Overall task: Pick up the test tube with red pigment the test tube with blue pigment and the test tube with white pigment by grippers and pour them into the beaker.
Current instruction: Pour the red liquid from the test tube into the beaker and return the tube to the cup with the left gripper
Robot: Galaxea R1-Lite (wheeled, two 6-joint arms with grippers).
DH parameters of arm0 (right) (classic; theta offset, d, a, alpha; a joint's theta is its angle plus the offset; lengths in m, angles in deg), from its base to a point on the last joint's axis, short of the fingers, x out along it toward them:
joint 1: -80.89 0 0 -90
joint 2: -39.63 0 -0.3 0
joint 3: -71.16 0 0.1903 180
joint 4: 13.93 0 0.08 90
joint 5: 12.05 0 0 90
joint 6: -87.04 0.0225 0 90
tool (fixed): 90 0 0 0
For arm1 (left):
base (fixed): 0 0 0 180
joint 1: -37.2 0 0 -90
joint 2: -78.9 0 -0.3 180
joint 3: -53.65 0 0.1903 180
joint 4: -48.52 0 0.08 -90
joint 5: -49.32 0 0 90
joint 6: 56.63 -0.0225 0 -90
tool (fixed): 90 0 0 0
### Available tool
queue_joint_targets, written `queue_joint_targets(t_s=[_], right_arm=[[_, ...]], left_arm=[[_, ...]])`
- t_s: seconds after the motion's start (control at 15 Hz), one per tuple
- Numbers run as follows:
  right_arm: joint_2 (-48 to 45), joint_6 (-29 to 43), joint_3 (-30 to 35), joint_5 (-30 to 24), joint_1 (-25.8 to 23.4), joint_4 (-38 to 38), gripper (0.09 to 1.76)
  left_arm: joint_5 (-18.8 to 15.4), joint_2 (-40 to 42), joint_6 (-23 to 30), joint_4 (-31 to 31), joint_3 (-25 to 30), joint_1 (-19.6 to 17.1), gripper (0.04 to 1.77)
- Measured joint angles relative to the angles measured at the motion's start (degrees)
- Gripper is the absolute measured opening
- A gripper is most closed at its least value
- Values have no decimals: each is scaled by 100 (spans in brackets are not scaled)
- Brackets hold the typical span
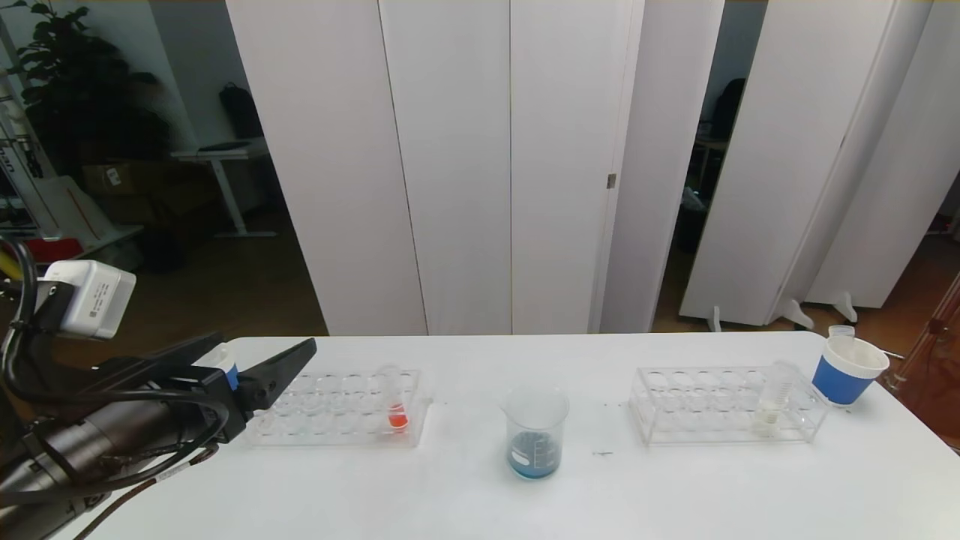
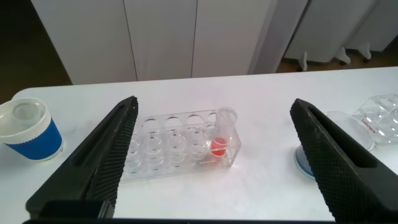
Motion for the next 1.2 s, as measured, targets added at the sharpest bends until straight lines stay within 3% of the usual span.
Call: queue_joint_targets(t_s=[0.33,0.47,0.8,1.2], right_arm=[[-2,-2,0,0,0,0,175],[0,-2,0,-2,0,0,175],[0,0,2,-2,0,0,175],[0,0,2,0,0,0,175]], left_arm=[[0,-690,33,812,466,297,175],[0,-1007,278,1065,542,336,175],[-7,-1370,369,1192,664,361,175],[13,-2114,369,1788,619,434,175]])
